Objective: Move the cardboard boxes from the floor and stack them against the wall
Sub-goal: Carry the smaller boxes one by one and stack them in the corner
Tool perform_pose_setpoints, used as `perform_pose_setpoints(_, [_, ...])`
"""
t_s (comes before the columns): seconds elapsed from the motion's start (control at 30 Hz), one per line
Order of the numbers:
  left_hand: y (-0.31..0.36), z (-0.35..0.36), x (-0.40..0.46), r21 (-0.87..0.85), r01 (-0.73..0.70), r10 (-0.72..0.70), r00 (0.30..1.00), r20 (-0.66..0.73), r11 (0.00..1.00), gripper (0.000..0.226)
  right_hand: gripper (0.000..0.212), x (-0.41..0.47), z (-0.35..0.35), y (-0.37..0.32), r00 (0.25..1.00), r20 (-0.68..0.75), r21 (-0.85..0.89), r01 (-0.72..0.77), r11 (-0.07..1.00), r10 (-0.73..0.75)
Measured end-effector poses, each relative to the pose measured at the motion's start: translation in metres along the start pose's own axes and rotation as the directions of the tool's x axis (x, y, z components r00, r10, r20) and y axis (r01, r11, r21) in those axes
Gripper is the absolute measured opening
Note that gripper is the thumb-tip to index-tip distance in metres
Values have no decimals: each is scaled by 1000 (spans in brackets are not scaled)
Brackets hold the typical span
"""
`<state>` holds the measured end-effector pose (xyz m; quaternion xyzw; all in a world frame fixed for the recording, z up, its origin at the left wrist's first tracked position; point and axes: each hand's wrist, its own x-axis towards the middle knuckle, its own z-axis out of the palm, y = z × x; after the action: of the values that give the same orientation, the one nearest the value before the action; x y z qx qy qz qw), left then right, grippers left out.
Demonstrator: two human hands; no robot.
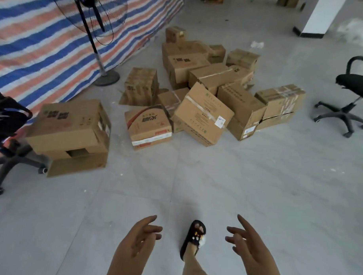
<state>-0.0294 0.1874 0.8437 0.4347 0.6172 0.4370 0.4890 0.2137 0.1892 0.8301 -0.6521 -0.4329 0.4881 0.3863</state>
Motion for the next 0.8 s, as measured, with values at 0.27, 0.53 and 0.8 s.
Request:
perform_pose_setpoints(0.27, [55, 39, 190, 0, -39, 39, 999, 5, 999, 34, 38, 201, -5, -72, 1000, -3, 7, 17, 1000, -17])
perform_pose_setpoints(0.53, [82, 68, 336, 56, 15, -19, 996, 82, 998, 34, 41, 328, 2, -102, 998, 18, -39, -56, 998, 57])
perform_pose_setpoints(0.8, [106, 76, 528, 123, 29, -51, 983, 176, 992, 30, 36, 500, 27, -138, 988, -109, 20, -111, 994, 113])
